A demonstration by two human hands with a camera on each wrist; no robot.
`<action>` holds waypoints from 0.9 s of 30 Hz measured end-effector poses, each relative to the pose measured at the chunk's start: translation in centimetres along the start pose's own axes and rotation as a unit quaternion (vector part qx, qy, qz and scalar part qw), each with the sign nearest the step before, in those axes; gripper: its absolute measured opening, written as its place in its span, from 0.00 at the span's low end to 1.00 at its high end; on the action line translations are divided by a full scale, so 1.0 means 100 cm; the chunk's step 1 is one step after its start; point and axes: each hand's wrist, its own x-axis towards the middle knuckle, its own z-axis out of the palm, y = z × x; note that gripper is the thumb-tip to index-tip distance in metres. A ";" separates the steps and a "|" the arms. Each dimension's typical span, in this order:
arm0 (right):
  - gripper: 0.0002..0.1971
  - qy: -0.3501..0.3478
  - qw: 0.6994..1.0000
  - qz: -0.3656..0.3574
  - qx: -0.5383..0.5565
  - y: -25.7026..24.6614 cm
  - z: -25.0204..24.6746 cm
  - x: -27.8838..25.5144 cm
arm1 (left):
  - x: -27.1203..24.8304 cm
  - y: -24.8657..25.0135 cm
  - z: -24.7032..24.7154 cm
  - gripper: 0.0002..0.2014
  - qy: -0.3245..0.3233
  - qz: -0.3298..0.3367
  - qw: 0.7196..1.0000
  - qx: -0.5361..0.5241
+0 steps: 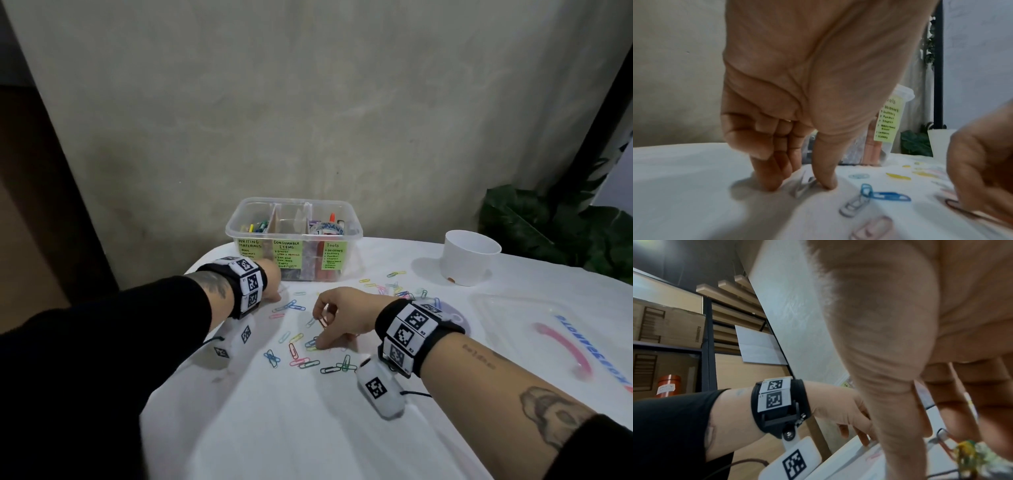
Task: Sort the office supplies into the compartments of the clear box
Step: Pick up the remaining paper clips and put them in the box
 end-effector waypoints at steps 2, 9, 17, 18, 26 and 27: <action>0.21 -0.019 0.999 -0.018 -0.027 -0.005 0.002 -0.003 | 0.002 0.001 0.005 0.21 0.010 0.009 1.000 0.016; 0.05 -0.042 0.995 -0.054 -0.072 -0.014 0.005 -0.012 | -0.009 -0.015 -0.003 0.15 -0.016 0.037 0.991 -0.126; 0.07 0.013 0.997 -0.054 -0.056 0.004 0.000 -0.009 | -0.014 -0.040 -0.077 0.04 0.081 0.074 0.888 -0.446; 0.07 0.025 0.998 -0.049 -0.015 0.008 -0.001 -0.008 | -0.007 -0.039 -0.084 0.03 0.113 0.056 0.880 -0.458; 0.25 -0.056 0.997 -0.051 -0.024 0.003 -0.007 -0.007 | 0.058 -0.020 -0.103 0.06 -0.006 -0.039 0.913 -0.406; 0.27 -0.069 0.994 -0.069 -0.050 0.001 -0.007 -0.007 | 0.063 -0.019 -0.103 0.06 -0.021 -0.039 0.919 -0.392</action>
